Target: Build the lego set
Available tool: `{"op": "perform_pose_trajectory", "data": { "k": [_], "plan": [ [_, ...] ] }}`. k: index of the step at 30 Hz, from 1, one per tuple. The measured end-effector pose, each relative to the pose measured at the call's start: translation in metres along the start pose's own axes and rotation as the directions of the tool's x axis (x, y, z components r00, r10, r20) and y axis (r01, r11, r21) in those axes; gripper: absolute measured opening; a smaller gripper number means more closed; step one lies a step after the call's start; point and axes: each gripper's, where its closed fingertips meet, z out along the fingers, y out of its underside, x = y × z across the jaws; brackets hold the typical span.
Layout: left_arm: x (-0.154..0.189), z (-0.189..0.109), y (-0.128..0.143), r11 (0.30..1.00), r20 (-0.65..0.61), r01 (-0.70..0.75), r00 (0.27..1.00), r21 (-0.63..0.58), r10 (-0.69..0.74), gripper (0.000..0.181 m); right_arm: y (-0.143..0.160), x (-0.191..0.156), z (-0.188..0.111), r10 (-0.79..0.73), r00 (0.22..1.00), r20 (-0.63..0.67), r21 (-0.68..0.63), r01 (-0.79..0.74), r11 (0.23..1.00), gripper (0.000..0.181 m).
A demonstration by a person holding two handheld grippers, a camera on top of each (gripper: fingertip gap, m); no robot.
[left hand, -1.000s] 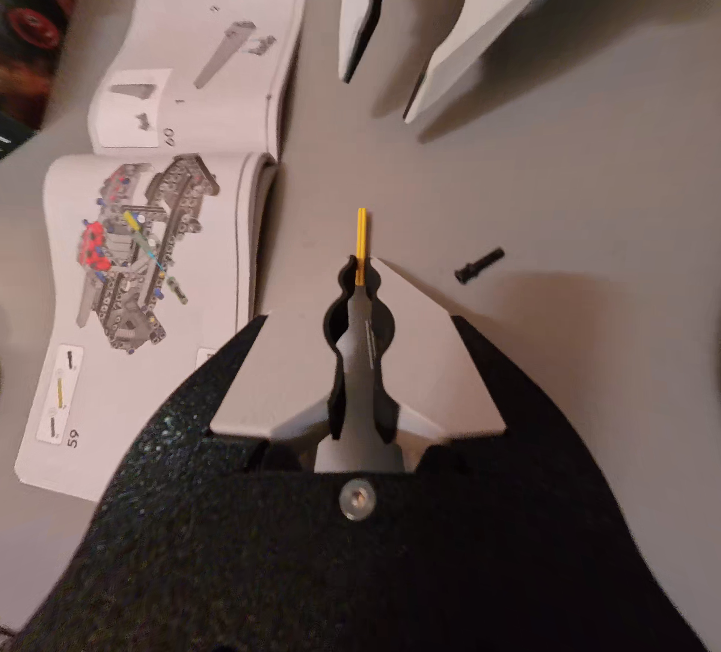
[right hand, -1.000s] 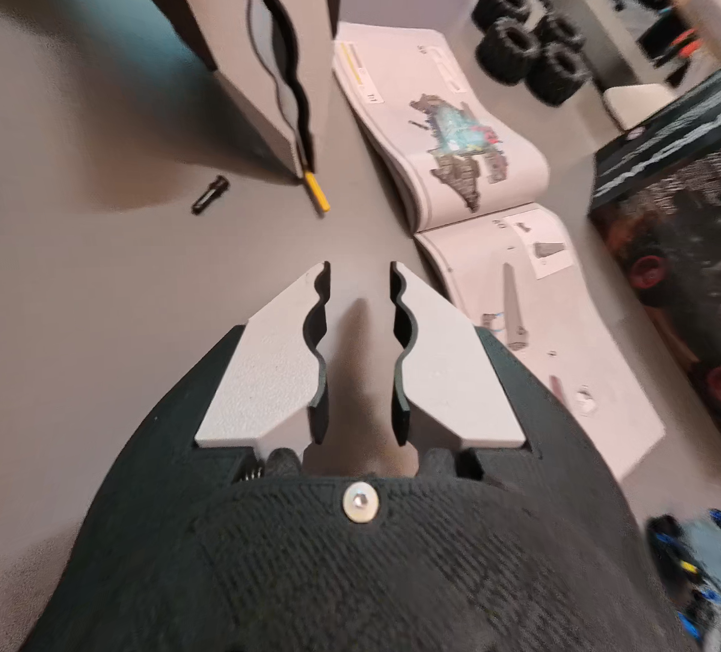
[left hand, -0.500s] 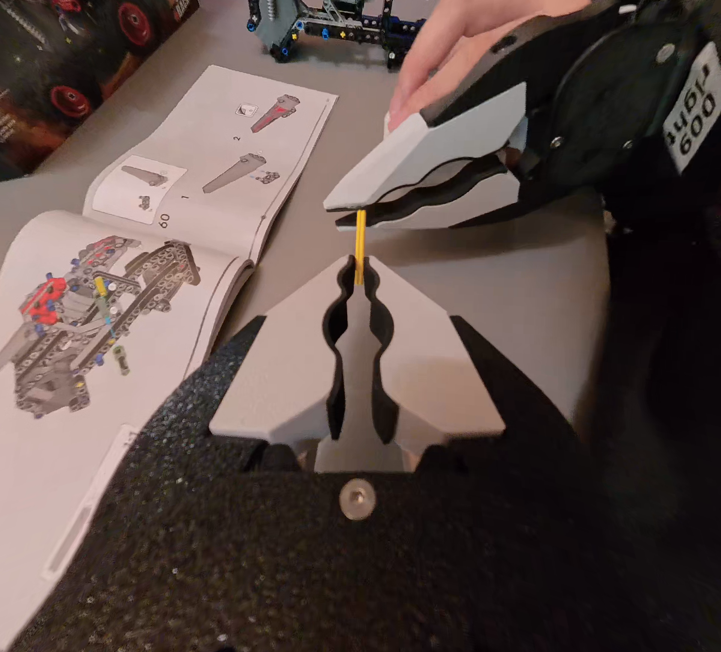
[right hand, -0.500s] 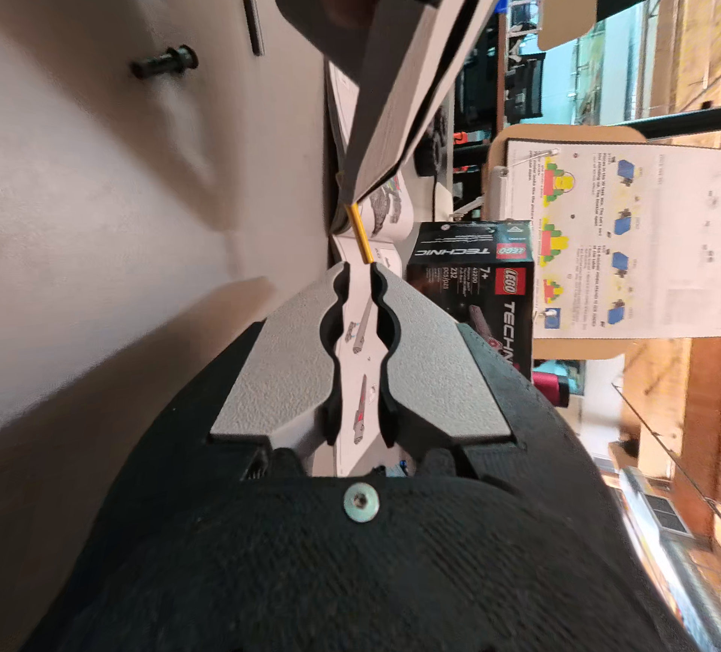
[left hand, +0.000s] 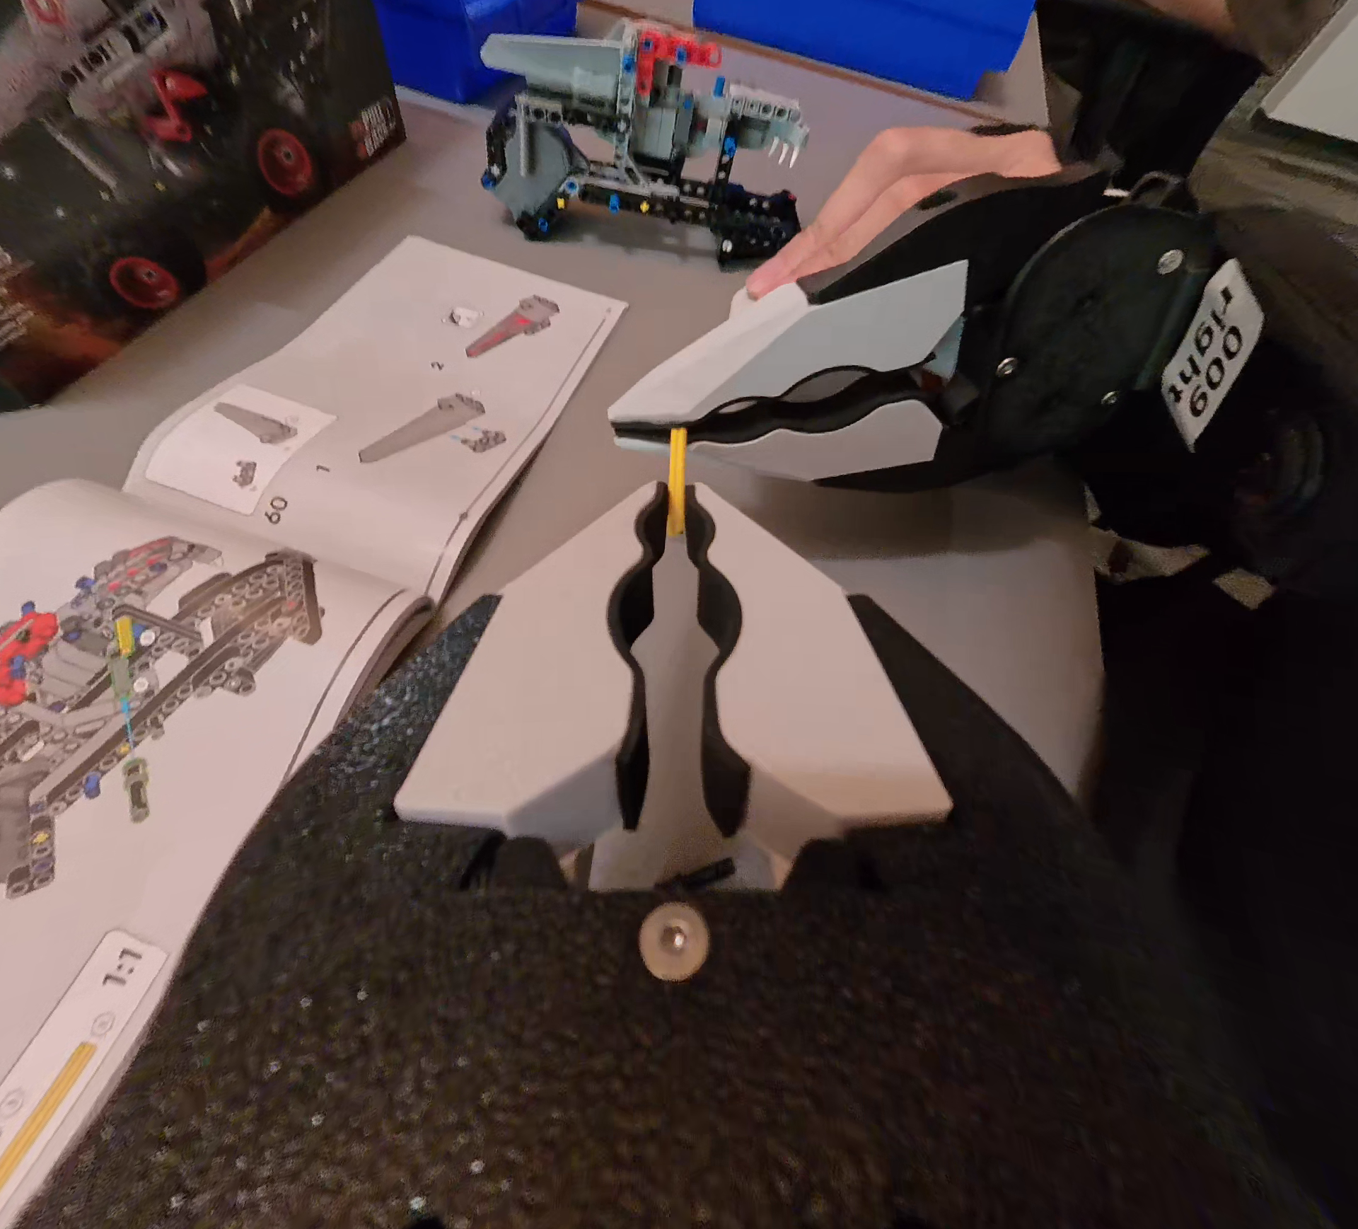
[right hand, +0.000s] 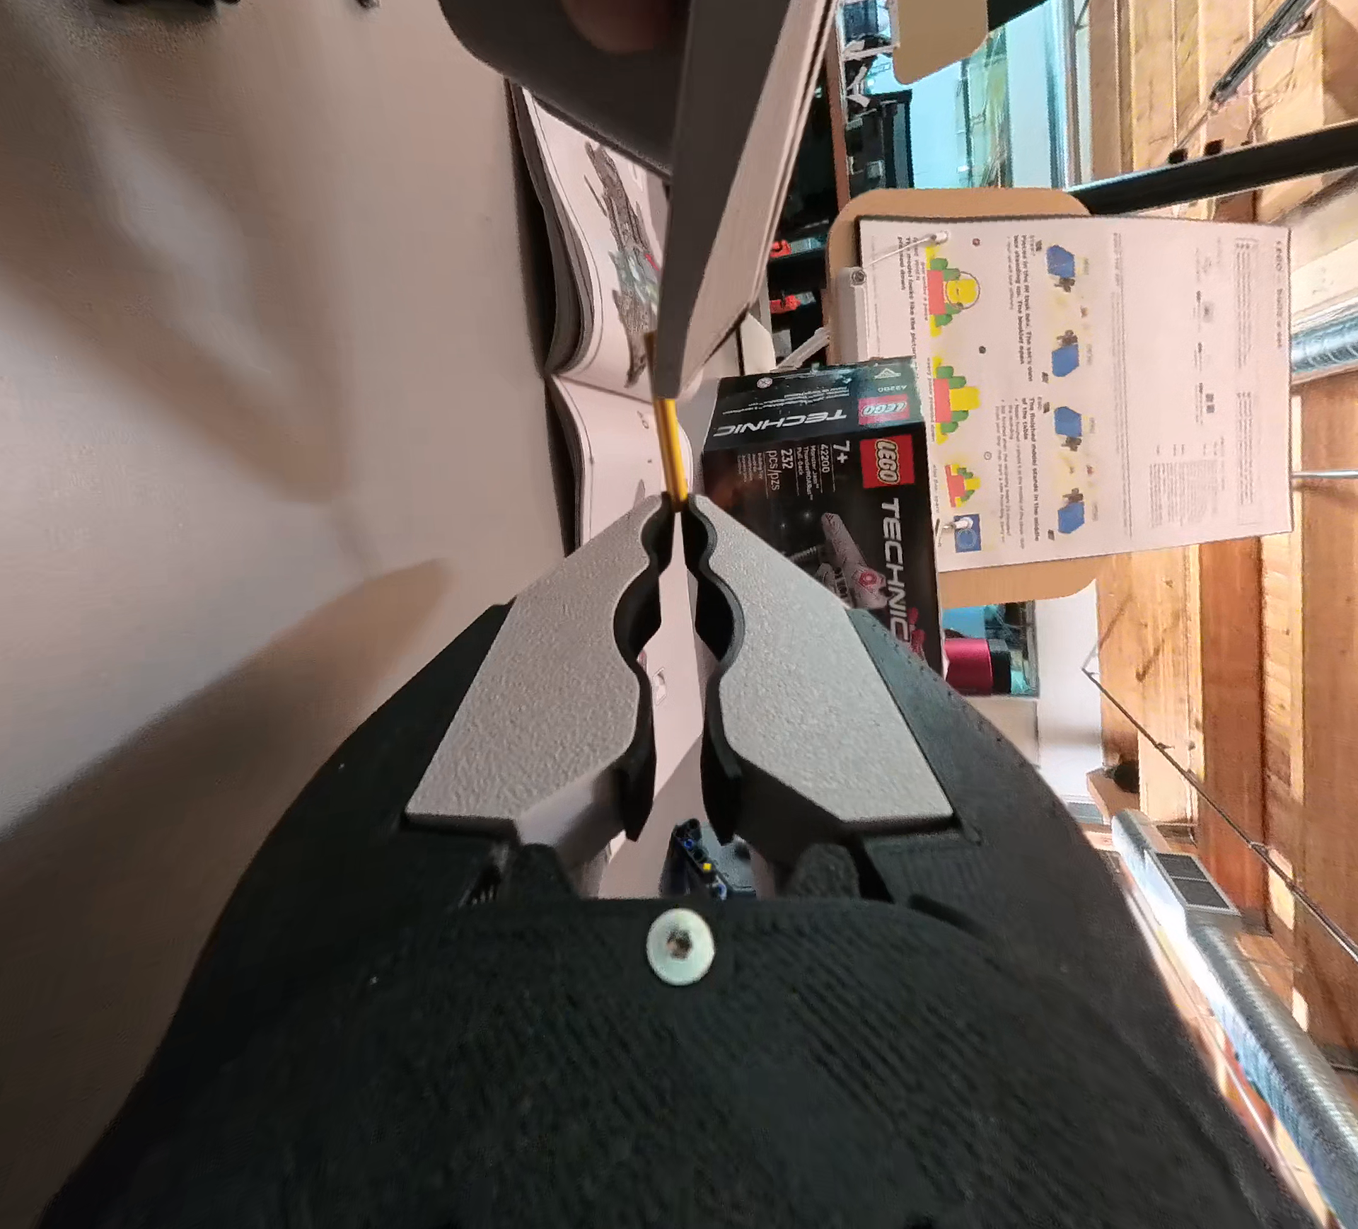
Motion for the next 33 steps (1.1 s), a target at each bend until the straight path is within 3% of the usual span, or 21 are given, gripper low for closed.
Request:
{"op": "perform_pose_trajectory", "data": {
  "k": [1, 14, 19, 26, 30, 32, 33],
  "plan": [
    [0.002, 0.002, -0.003, 1.0, 0.007, -0.007, 1.0, 0.015, 0.007, 0.002, 0.002, 0.001, -0.002, 0.011, 1.0, -0.002, 0.006, -0.011, 1.0, 0.0],
    [0.025, 0.025, -0.007, 0.998, 0.019, -0.057, 0.998, 0.004, 0.057, 0.014, 0.023, 0.013, -0.029, -0.021, 0.998, -0.058, 0.054, 0.024, 0.998, 0.0],
    [0.033, 0.034, -0.016, 0.998, 0.015, -0.06, 0.998, 0.019, 0.06, 0.002, 0.029, 0.011, -0.038, -0.064, 0.997, -0.045, 0.058, 0.067, 0.996, 0.0],
    [0.041, 0.054, -0.023, 0.988, 0.038, -0.15, 0.988, -0.032, 0.151, 0.002, 0.051, 0.007, -0.052, -0.076, 0.997, 0.016, 0.024, 0.075, 0.997, 0.001],
    [0.041, 0.076, -0.038, 0.977, 0.054, -0.209, 0.976, -0.04, 0.211, 0.002, 0.092, 0.022, -0.071, 0.136, 0.987, 0.084, -0.049, -0.132, 0.99, 0.009],
    [0.038, 0.086, -0.051, 0.972, 0.065, -0.234, 0.97, -0.028, 0.236, 0.001, 0.133, 0.037, -0.088, 0.369, 0.925, 0.09, -0.152, -0.353, 0.923, 0.03],
    [0.037, 0.092, -0.059, 0.969, 0.071, -0.249, 0.966, -0.012, 0.249, 0.002, 0.155, 0.045, -0.095, 0.52, 0.852, 0.057, -0.2, -0.5, 0.843, 0.051]
  ]
}}
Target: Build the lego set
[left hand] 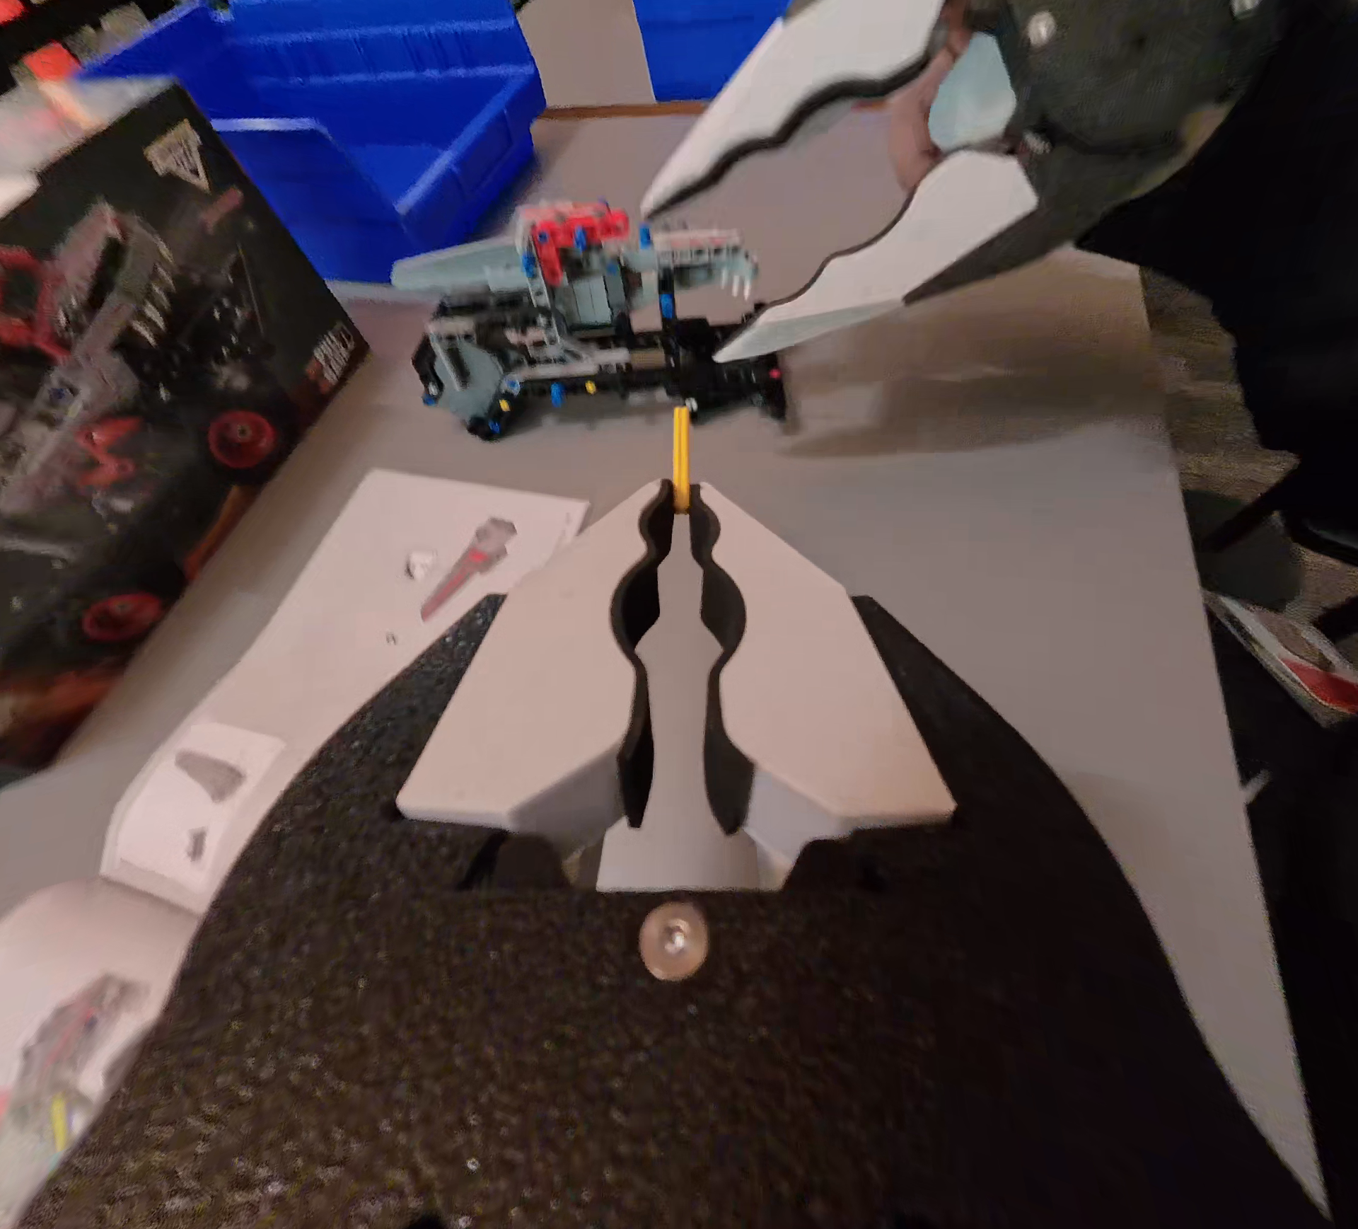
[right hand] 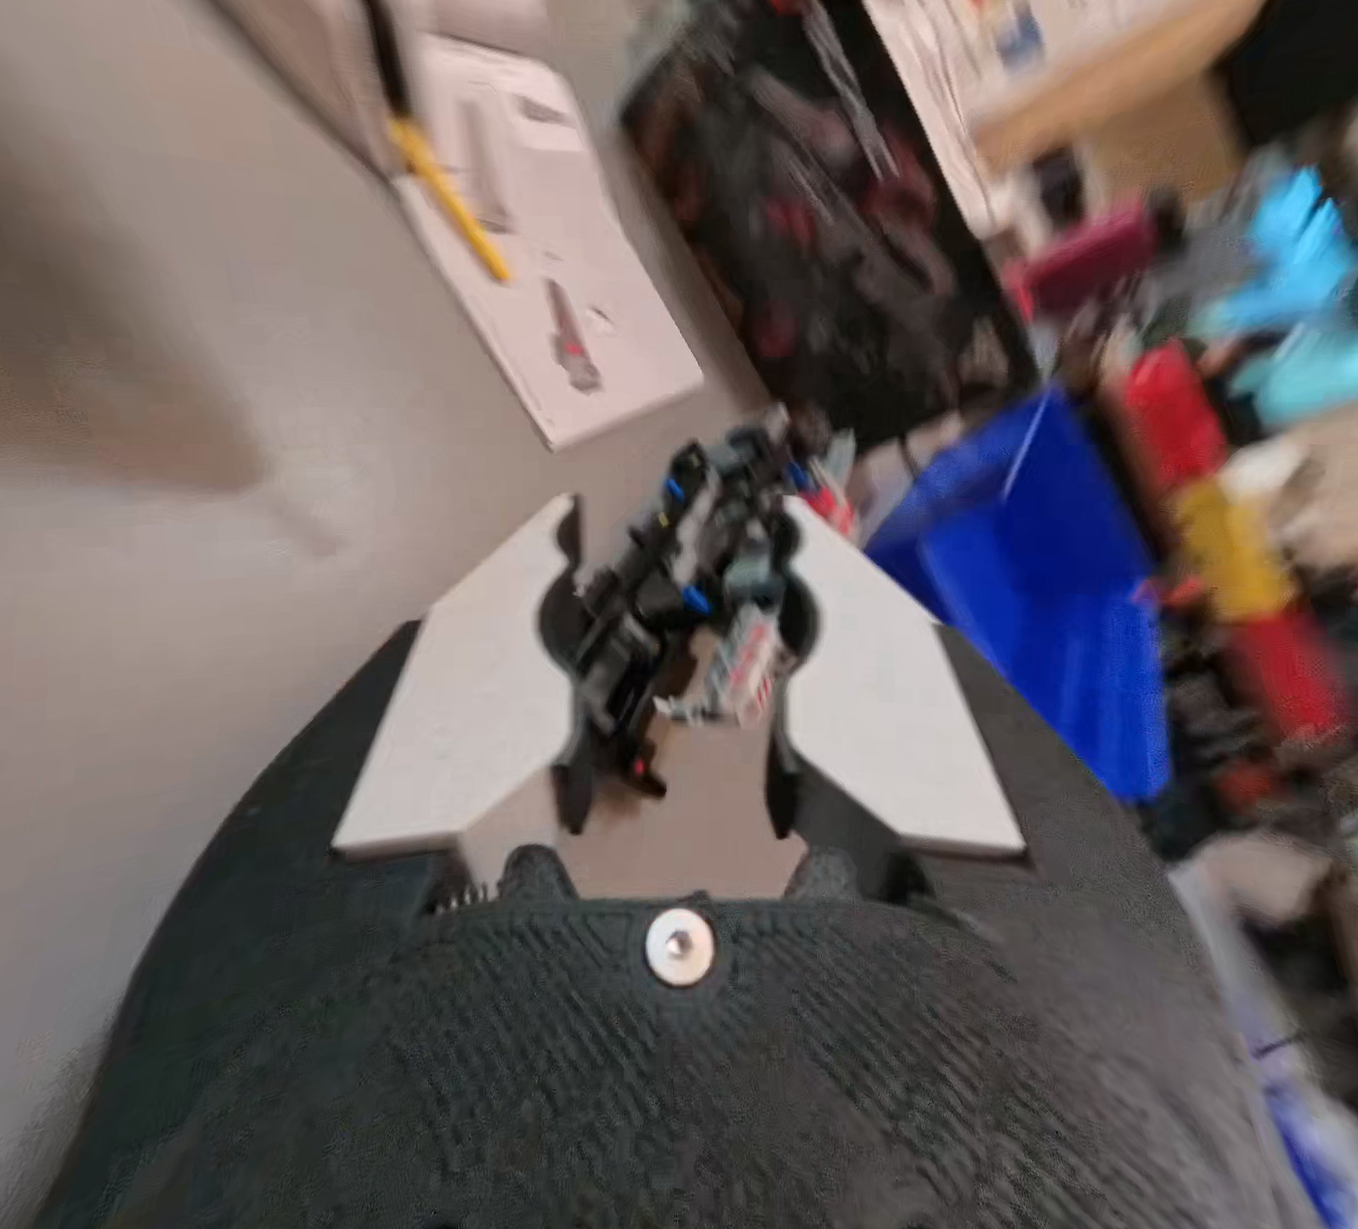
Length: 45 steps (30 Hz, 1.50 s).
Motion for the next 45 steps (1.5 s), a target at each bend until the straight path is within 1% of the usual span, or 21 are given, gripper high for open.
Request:
{"op": "perform_pose_trajectory", "data": {
  "k": [1, 2, 3, 5, 6, 7, 8, 9, 11, 13, 15, 16, 21, 26, 29, 36, 38, 39, 41, 42, 45],
  "plan": [
    [-0.003, 0.008, -0.007, 1.0, 0.006, -0.017, 1.0, 0.012, 0.016, 0.002, 0.013, 0.015, -0.004, 0.174, 0.985, 0.006, -0.011, -0.174, 0.985, 0.069],
    [-0.006, 0.017, -0.012, 0.999, 0.009, -0.033, 0.999, 0.016, 0.033, 0.002, 0.022, 0.025, -0.006, 0.344, 0.939, 0.025, -0.004, -0.344, 0.939, 0.075],
    [-0.008, 0.028, -0.016, 0.999, 0.008, -0.045, 0.999, 0.019, 0.045, 0.002, 0.029, 0.028, -0.006, 0.471, 0.879, 0.07, -0.004, -0.472, 0.882, 0.077],
    [-0.008, 0.051, -0.022, 0.998, -0.007, -0.054, 0.999, 0.011, 0.054, 0.002, 0.037, 0.029, -0.002, 0.598, 0.789, 0.145, 0.004, -0.604, 0.797, 0.074],
    [-0.009, 0.063, -0.023, 0.998, -0.009, -0.064, 0.998, 0.003, 0.064, 0.002, 0.044, 0.029, 0.0, 0.632, 0.76, 0.154, -0.014, -0.638, 0.77, 0.072],
    [-0.009, 0.073, -0.024, 0.997, -0.011, -0.08, 0.997, -0.005, 0.08, 0.001, 0.052, 0.027, 0.003, 0.647, 0.748, 0.147, -0.045, -0.649, 0.76, 0.073],
    [-0.009, 0.081, -0.023, 0.996, -0.013, -0.091, 0.996, -0.017, 0.091, 0.002, 0.058, 0.024, 0.004, 0.648, 0.748, 0.145, -0.074, -0.644, 0.761, 0.076],
    [-0.009, 0.089, -0.022, 0.995, -0.016, -0.093, 0.996, -0.027, 0.093, 0.001, 0.063, 0.023, 0.005, 0.644, 0.752, 0.139, -0.088, -0.639, 0.764, 0.072],
    [-0.008, 0.099, -0.021, 0.996, -0.022, -0.082, 0.996, -0.03, 0.081, 0.001, 0.065, 0.024, 0.007, 0.645, 0.75, 0.144, -0.074, -0.642, 0.763, 0.061],
    [-0.007, 0.102, -0.019, 0.995, -0.019, -0.091, 0.996, -0.044, 0.091, 0.001, 0.061, 0.027, 0.011, 0.655, 0.738, 0.162, -0.033, -0.659, 0.752, 0.051],
    [-0.009, 0.103, -0.021, 0.992, -0.006, -0.114, 0.994, -0.054, 0.114, 0.001, 0.06, 0.021, 0.014, 0.644, 0.739, 0.198, -0.039, -0.65, 0.759, 0.047],
    [-0.009, 0.104, -0.021, 0.992, -0.011, -0.115, 0.993, -0.057, 0.115, 0.001, 0.061, 0.019, 0.015, 0.64, 0.741, 0.202, -0.048, -0.646, 0.762, 0.047],
    [-0.01, 0.109, -0.02, 0.99, -0.015, -0.115, 0.993, -0.078, 0.114, 0.001, 0.059, 0.018, 0.019, 0.639, 0.737, 0.218, -0.028, -0.65, 0.759, 0.035],
    [-0.01, 0.114, -0.015, 0.985, -0.026, -0.13, 0.992, -0.115, 0.127, 0.002, 0.064, 0.017, 0.021, 0.648, 0.731, 0.213, -0.032, -0.658, 0.752, 0.033],
    [-0.01, 0.114, -0.019, 0.985, -0.017, -0.136, 0.991, -0.104, 0.135, 0.002, 0.065, 0.018, 0.021, 0.646, 0.733, 0.21, -0.033, -0.656, 0.754, 0.032],
    [-0.01, 0.119, -0.018, 0.987, -0.003, -0.137, 0.991, -0.082, 0.137, 0.001, 0.066, 0.019, 0.023, 0.644, 0.735, 0.211, -0.016, -0.656, 0.755, 0.032],
    [-0.012, 0.12, -0.018, 0.981, 0.031, -0.181, 0.983, -0.074, 0.183, 0.001, 0.065, 0.019, 0.025, 0.646, 0.738, 0.195, -0.018, -0.656, 0.755, 0.031],
    [-0.014, 0.121, -0.018, 0.972, 0.058, -0.223, 0.972, -0.079, 0.228, 0.001, 0.064, 0.019, 0.026, 0.647, 0.738, 0.191, -0.021, -0.656, 0.754, 0.031],
    [-0.017, 0.122, -0.018, 0.933, 0.121, -0.345, 0.927, -0.106, 0.356, 0.001, 0.065, 0.02, 0.028, 0.651, 0.738, 0.18, -0.023, -0.658, 0.752, 0.031],
    [-0.015, 0.124, -0.018, 0.921, 0.126, -0.372, 0.914, -0.116, 0.385, 0.002, 0.059, 0.015, 0.027, 0.638, 0.738, 0.219, -0.019, -0.651, 0.759, 0.031],
    [-0.014, 0.125, -0.02, 0.935, 0.121, -0.338, 0.929, -0.112, 0.35, 0.001, 0.06, 0.015, 0.027, 0.646, 0.733, 0.215, -0.021, -0.657, 0.753, 0.031]
  ]
}}
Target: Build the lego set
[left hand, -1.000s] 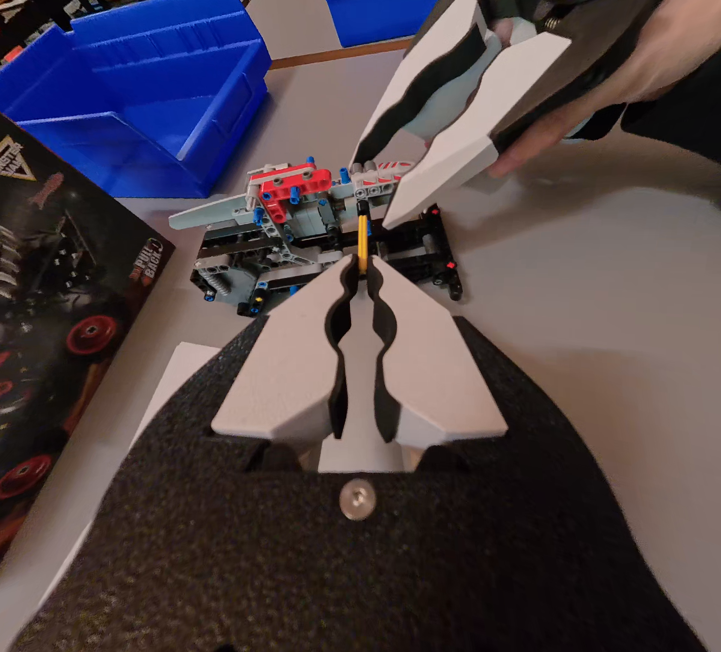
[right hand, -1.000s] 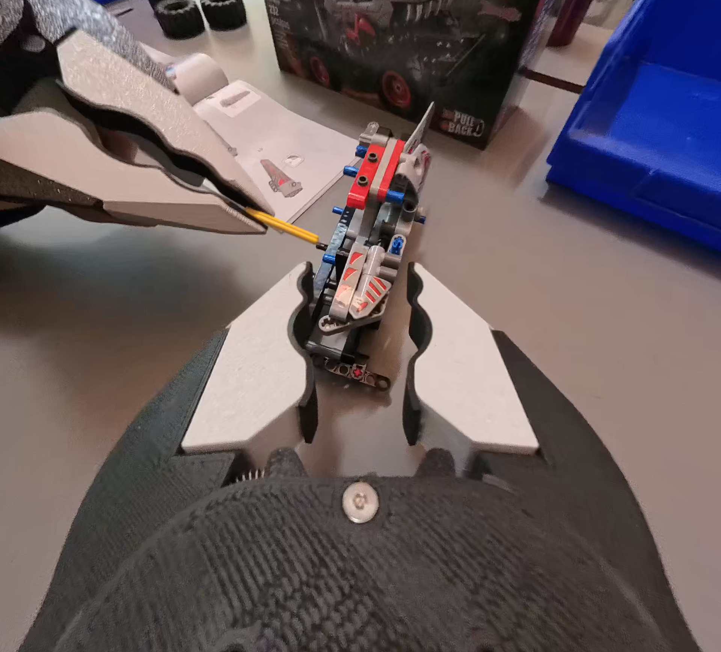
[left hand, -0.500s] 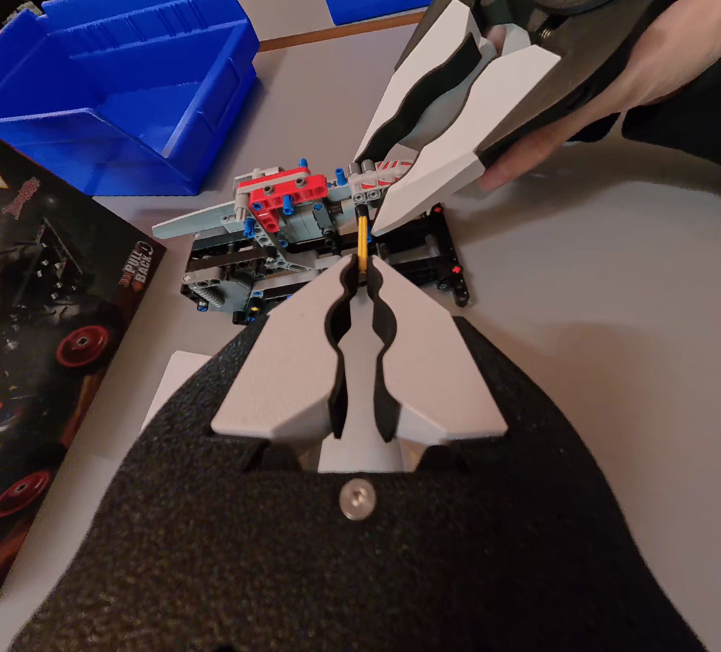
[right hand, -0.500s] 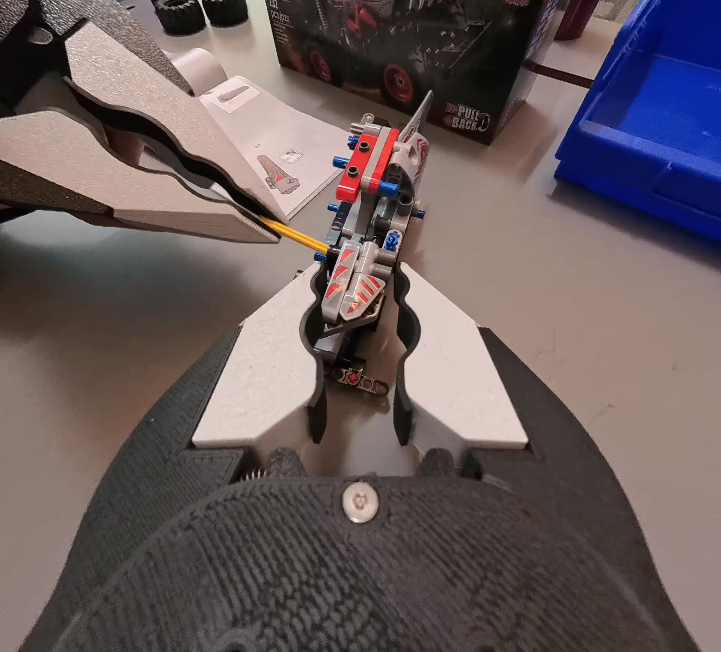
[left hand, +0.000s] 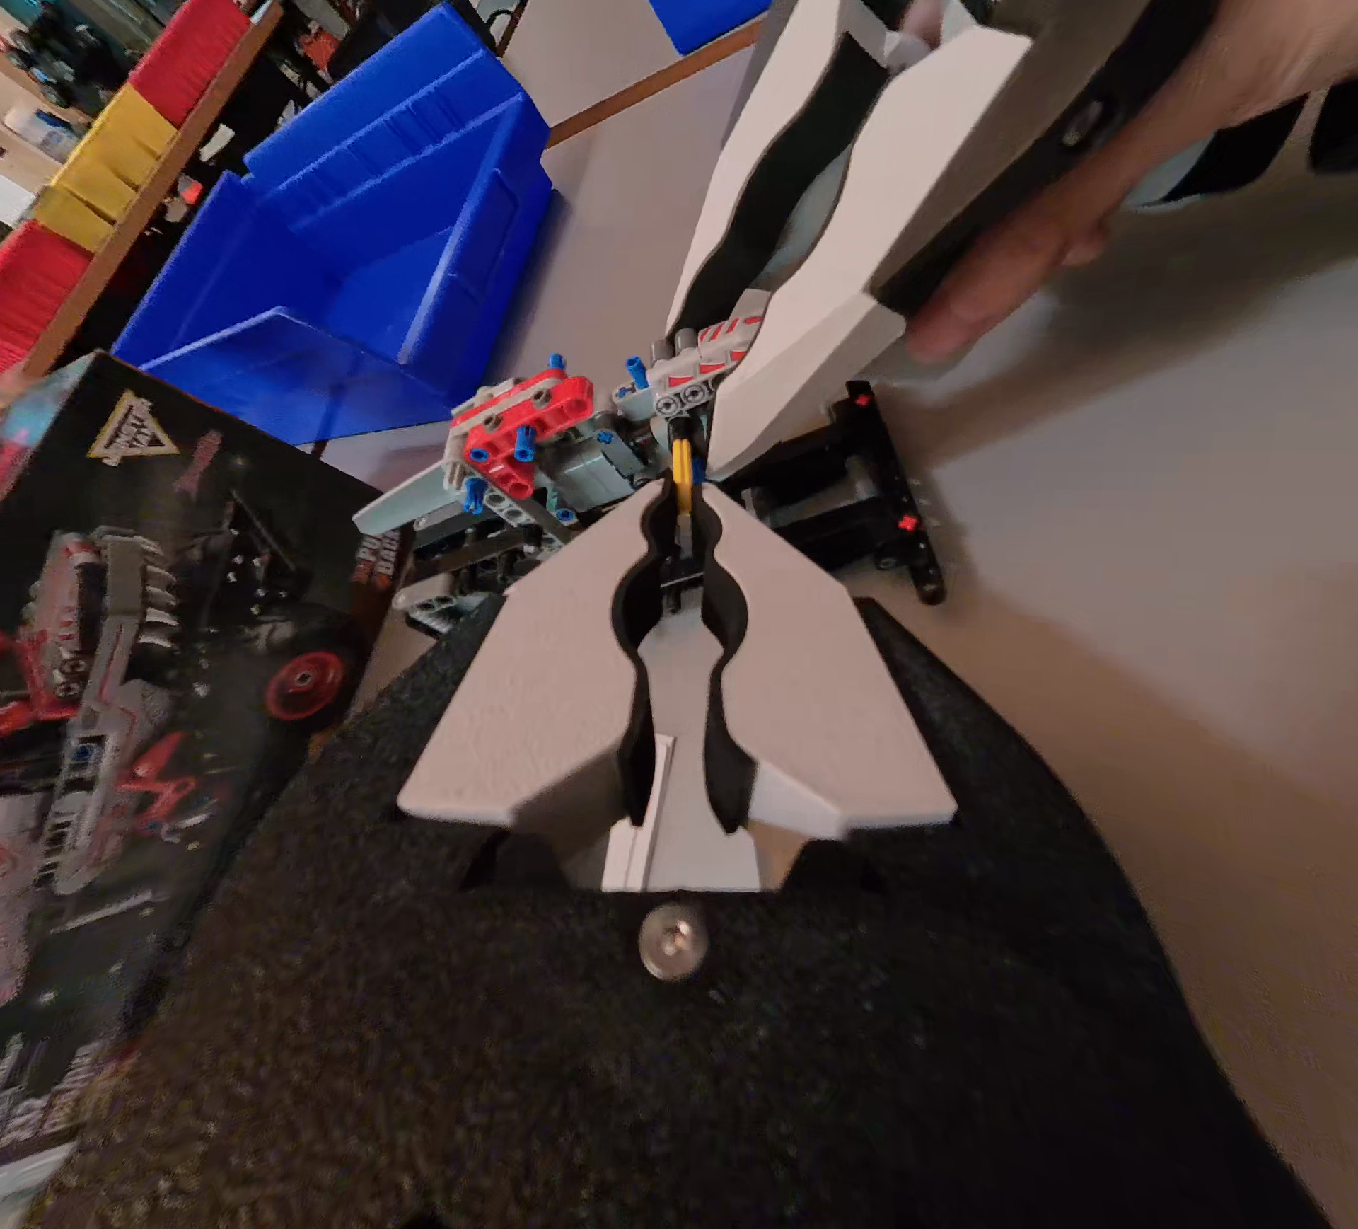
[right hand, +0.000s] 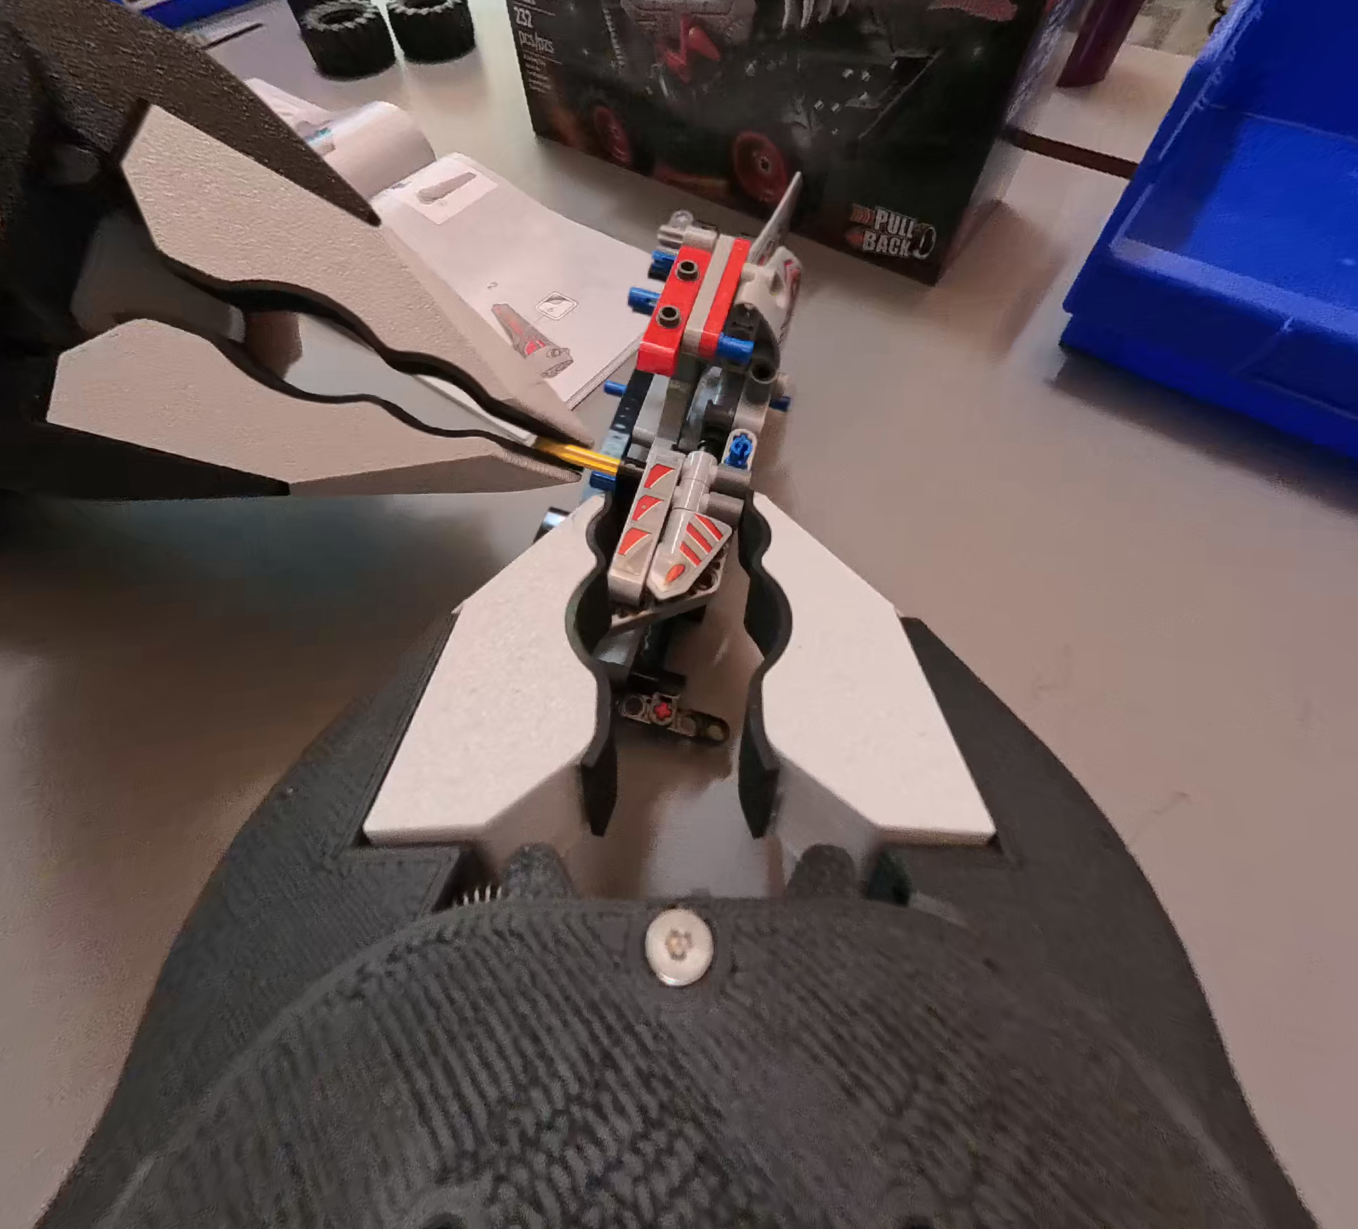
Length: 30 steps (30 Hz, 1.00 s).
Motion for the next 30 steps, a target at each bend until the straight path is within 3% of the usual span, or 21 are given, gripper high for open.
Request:
{"op": "perform_pose_trajectory", "data": {
  "k": [13, 16, 21, 26, 30],
  "plan": [
    [0.001, 0.004, 0.001, 0.997, -0.041, 0.075, 0.996, 0.032, -0.073, 0.002, -0.001, 0.002, 0.001, -0.025, 0.999, -0.024, 0.0, 0.025, 1.0, 0.031],
    [0.001, 0.0, 0.005, 0.992, -0.064, 0.124, 0.99, 0.025, -0.122, 0.017, -0.001, 0.002, 0.0, -0.036, 0.999, -0.025, -0.002, 0.036, 0.999, 0.032],
    [0.002, -0.027, 0.01, 0.989, -0.069, 0.145, 0.987, 0.043, -0.142, 0.026, -0.008, 0.002, -0.013, -0.014, 1.0, -0.007, 0.035, 0.014, 0.999, 0.058],
    [0.022, -0.068, 0.027, 0.975, -0.124, 0.216, 0.97, 0.045, -0.209, 0.025, -0.004, 0.006, -0.027, -0.084, 0.995, -0.049, -0.033, 0.083, 0.996, 0.071],
    [0.005, -0.108, 0.047, 0.966, -0.054, 0.254, 0.967, 0.059, -0.25, 0.026, -0.019, 0.003, -0.039, -0.151, 0.981, -0.122, -0.054, 0.146, 0.988, 0.079]
  ]
}}
